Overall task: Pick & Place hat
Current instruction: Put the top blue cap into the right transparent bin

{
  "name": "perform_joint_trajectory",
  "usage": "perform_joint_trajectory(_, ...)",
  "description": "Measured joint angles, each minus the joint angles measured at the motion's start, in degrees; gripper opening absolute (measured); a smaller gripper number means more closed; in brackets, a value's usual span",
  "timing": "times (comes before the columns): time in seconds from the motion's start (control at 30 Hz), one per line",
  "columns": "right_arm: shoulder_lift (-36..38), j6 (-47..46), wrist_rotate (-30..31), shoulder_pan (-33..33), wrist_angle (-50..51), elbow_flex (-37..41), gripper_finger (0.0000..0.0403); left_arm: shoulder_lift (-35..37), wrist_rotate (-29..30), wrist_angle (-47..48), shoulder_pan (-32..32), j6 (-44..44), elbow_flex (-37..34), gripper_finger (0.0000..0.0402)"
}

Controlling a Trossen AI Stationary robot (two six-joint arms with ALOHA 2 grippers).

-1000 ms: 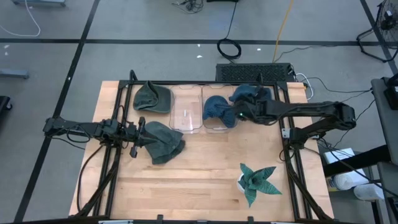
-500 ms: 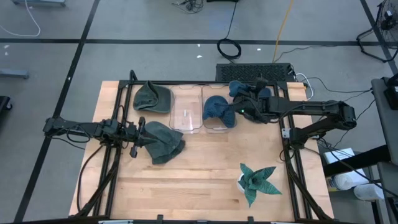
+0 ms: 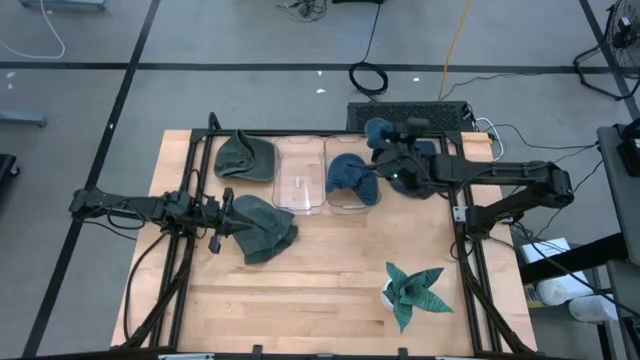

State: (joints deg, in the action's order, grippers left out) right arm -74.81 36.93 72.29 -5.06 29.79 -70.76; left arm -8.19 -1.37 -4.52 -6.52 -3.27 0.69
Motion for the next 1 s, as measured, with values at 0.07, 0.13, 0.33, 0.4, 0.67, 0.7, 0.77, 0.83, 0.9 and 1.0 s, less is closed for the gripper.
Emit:
perform_joint_trajectory(0.07,0.0,5.9,1.5,0.8,-3.9,0.0,0.0000,0.0,0.0,0.0,0.0,0.0,0.0,0.0077)
perform_joint_trajectory(0.13,0.0,11.6,2.8,1.6,-8.2,0.0,0.0000,0.0,0.0,0.0,0.0,0.0,0.0,0.0077)
perform_joint_trajectory(0.33,0.0,22.7,4.2,3.7,-17.7,0.0,0.0000,0.0,0.0,0.0,0.0,0.0,0.0,0.0077)
perform_joint_trajectory(0.4,0.0,23.1,4.1,4.1,-18.0,0.0,0.0000,0.0,0.0,0.0,0.0,0.0,0.0,0.0077)
perform_joint_trajectory(0.67,-0.4,27.2,1.1,4.0,-18.5,0.0,0.0000,0.0,0.0,0.0,0.0,0.0,0.0,0.0077)
perform_joint_trajectory(0.7,-0.4,27.6,1.0,4.1,-18.7,0.0,0.0000,0.0,0.0,0.0,0.0,0.0,0.0,0.0077)
perform_joint_trajectory(0.77,-0.4,27.8,0.9,4.1,-18.7,0.0,0.0000,0.0,0.0,0.0,0.0,0.0,0.0,0.0077)
perform_joint_trajectory(0.83,-0.5,27.9,0.9,4.0,-18.8,0.0,0.0000,0.0,0.0,0.0,0.0,0.0,0.0,0.0077)
perform_joint_trajectory(0.9,-1.5,28.5,1.0,4.0,-18.8,-0.4,0.0000,0.0,0.0,0.0,0.0,0.0,0.0,0.0076)
perform_joint_trajectory(1.0,-3.4,28.6,0.9,4.0,-18.0,-2.2,0.0000,0.0,0.0,0.0,0.0,0.0,0.0,0.0077)
